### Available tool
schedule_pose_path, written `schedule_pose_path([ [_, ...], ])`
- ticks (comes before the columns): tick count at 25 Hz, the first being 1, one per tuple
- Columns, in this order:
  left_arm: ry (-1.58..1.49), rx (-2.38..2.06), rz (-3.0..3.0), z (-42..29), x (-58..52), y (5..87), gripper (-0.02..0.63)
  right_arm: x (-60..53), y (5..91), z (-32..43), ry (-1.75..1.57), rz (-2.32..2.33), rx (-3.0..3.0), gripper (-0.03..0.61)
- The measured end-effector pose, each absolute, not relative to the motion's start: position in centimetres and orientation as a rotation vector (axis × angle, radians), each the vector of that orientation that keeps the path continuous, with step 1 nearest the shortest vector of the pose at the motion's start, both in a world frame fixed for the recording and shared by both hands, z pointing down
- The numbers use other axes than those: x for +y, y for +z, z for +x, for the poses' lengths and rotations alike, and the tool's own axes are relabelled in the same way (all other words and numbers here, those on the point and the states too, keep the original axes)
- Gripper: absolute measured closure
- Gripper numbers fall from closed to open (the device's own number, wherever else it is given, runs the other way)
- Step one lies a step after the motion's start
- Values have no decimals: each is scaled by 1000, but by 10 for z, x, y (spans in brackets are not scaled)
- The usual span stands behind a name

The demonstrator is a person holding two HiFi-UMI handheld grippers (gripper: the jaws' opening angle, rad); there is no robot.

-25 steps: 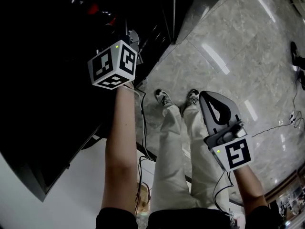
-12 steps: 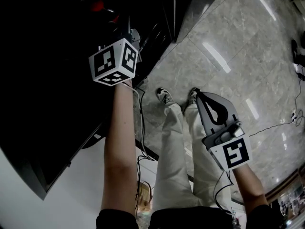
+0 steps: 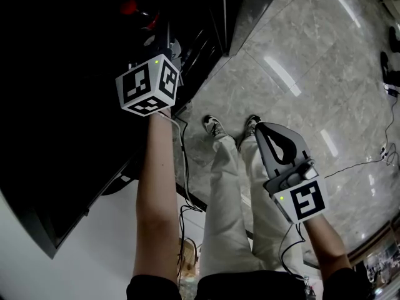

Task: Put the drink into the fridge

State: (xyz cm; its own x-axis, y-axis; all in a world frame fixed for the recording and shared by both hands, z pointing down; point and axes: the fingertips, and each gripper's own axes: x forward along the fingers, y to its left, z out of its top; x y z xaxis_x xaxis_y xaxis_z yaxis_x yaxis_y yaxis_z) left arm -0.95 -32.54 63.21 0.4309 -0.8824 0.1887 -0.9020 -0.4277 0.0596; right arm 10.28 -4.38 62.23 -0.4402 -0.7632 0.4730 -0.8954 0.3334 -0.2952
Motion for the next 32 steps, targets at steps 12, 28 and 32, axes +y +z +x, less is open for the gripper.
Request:
schedule_pose_path([
  [12,154,-1657,2546,-16,-261,612,301,-48,613,109,728,1475,-2373,565],
  [28,19,-1494,2553,13,-136,557,603,-46,582,114,683,1526,-2407,565],
  [32,37,-1428,2568,23,-112,548,603,-43,572,119,647,1543,-2418,565],
])
